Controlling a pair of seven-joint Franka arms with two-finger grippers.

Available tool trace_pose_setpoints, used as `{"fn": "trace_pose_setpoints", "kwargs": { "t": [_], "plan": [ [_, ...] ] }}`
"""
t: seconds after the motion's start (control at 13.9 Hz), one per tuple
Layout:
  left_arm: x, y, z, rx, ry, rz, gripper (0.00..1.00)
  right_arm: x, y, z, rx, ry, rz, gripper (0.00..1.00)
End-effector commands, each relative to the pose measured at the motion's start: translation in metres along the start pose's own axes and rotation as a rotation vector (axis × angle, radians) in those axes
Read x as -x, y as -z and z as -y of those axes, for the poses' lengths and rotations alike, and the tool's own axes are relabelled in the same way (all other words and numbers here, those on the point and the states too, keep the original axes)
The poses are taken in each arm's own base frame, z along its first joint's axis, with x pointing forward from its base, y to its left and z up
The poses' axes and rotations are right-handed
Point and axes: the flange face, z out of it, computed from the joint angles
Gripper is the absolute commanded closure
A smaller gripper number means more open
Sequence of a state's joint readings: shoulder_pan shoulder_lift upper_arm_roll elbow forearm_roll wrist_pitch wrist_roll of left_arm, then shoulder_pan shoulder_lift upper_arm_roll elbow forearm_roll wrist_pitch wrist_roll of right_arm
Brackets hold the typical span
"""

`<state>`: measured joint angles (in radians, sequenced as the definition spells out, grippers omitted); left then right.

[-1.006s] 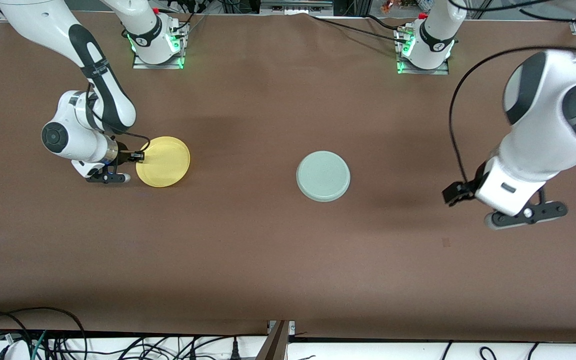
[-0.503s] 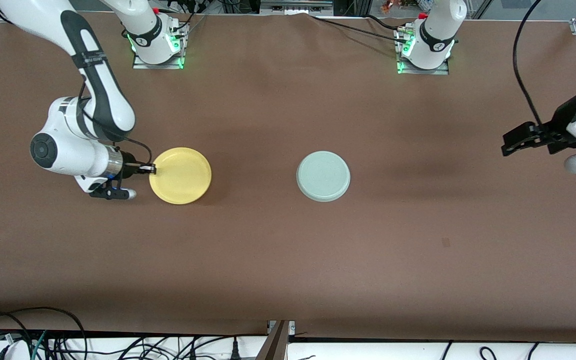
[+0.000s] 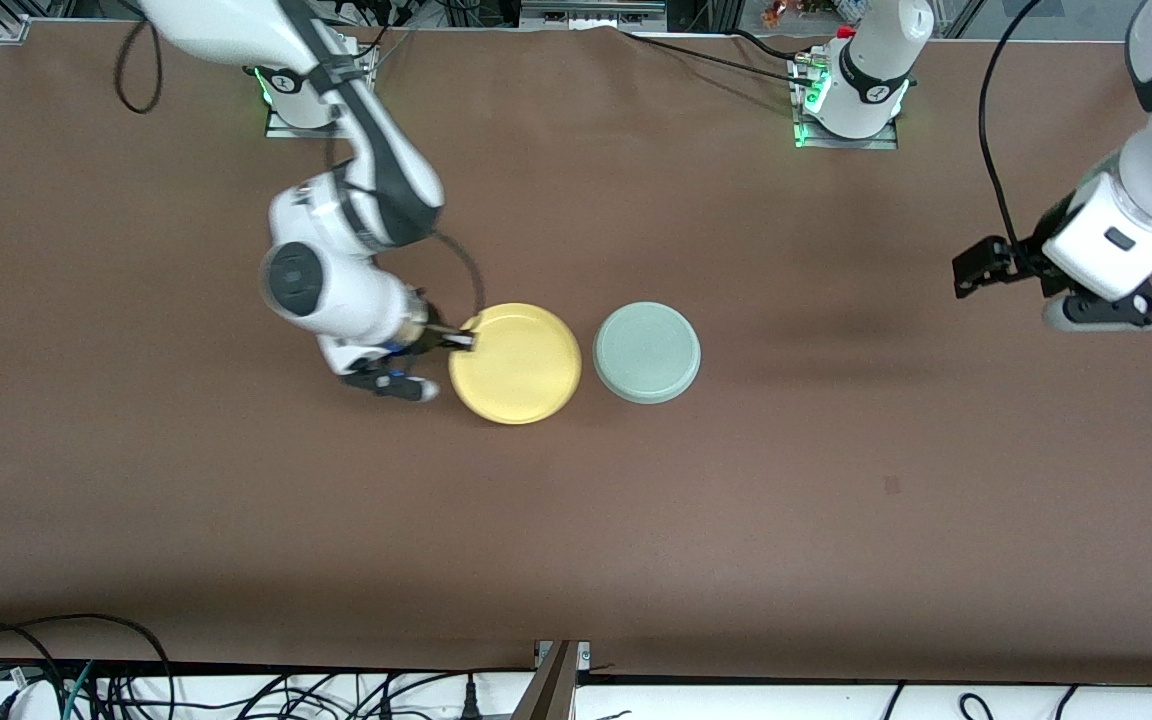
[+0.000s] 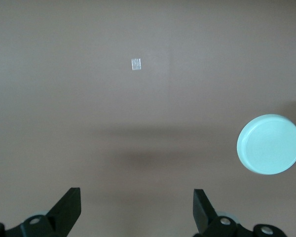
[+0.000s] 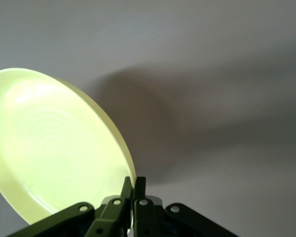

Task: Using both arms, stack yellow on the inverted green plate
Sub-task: 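Carry the yellow plate with the right gripper onto the green plate, then lower the yellow plate onto the green plate and open the right gripper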

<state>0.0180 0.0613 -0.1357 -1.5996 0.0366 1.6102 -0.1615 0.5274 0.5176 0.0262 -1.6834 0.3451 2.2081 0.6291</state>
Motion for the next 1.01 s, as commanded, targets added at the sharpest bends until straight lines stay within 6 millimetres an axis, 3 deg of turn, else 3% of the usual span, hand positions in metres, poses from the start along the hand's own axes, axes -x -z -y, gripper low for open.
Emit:
{"fn": "trace_pose_setpoints", "kwargs": {
  "t": [0.0,0.14,0.29,0.86,0.93],
  "plan": [
    [0.024,0.005,0.02,-0.018,0.013,-0.055,0.0,0.03,-0.048,0.057,-0.049,-0.069,-0.046,1.0],
    [0.028,0.011,0.014,-0.019,-0.014,-0.062,0.0,0.063,-0.091,0.082,-0.067,-0.098,-0.072,1.0],
    [0.028,0.013,0.014,-0.021,-0.02,-0.046,0.0,0.091,-0.121,0.098,-0.085,-0.083,-0.092,1.0],
    [0.029,0.013,0.022,-0.023,-0.044,-0.027,0.0,0.098,-0.127,0.101,-0.088,-0.105,-0.093,1.0],
    [0.029,0.013,0.024,-0.023,-0.047,-0.025,0.0,0.098,-0.127,0.101,-0.087,-0.099,-0.094,0.79]
  ]
}}
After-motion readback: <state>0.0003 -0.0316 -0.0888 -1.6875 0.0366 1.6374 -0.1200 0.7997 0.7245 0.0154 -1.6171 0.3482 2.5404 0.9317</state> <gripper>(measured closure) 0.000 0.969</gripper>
